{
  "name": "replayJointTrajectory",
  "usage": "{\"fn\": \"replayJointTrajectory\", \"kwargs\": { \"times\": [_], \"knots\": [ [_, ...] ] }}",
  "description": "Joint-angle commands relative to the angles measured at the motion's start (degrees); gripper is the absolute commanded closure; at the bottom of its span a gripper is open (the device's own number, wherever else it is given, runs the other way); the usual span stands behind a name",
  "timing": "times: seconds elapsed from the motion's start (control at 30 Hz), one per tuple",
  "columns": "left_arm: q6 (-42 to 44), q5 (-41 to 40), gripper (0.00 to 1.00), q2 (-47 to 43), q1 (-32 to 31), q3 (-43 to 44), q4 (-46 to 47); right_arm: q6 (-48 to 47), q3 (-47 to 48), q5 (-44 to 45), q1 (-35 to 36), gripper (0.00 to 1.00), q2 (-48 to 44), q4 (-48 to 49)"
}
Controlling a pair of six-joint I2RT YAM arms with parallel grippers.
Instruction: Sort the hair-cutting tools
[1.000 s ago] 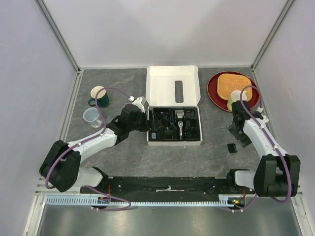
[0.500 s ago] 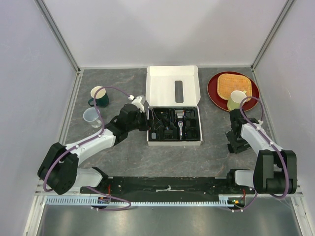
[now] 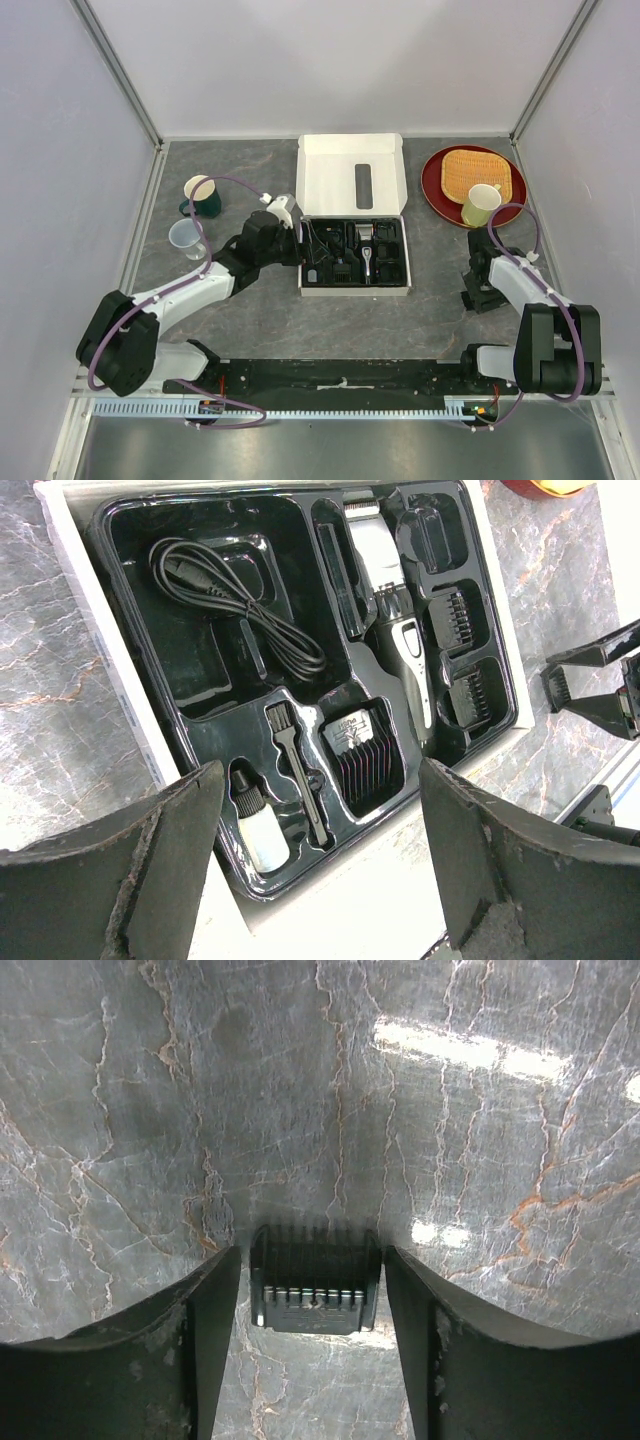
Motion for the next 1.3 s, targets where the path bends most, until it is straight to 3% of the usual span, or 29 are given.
{"fn": "replayJointTrajectory", "kwargs": {
  "times": [0.0,0.1,0.57,0.8,0.97,1.1,1.27],
  "knots": [
    [1.64,0.83,0.15,-1.94,0.42,1.16,0.41,1.44,-1.47,2.01,-0.64,0.37,-0.48,3.84],
    [1.29,0.74,0.16,-2.56,0.51,0.99,0.15,1.53,-2.7,1.04,-0.55,0.49,-0.74,4.9],
    [0.76,4.87,0.16,-6.16,0.51,0.73,0.23,-1.46,-0.33,-10.55,-0.55,0.57,-5.21,6.31],
    [-3.19,12.25,0.16,-5.64,0.42,-0.33,6.38,-3.74,2.13,-20.49,0.93,0.63,-11.81,10.97],
    [-8.55,16.65,0.16,-2.92,-0.28,-2.0,16.82,-1.29,4.94,-26.01,1.91,0.63,-15.68,12.89],
    [-8.48,15.95,0.17,-0.02,-3.25,0.27,20.54,-1.28,7.13,-34.37,2.17,0.62,-14.28,15.97],
    [-4.79,9.37,0.18,3.58,-8.36,6.24,20.1,-2.08,9.51,-40.35,2.61,0.62,-13.4,17.47]
  ]
}}
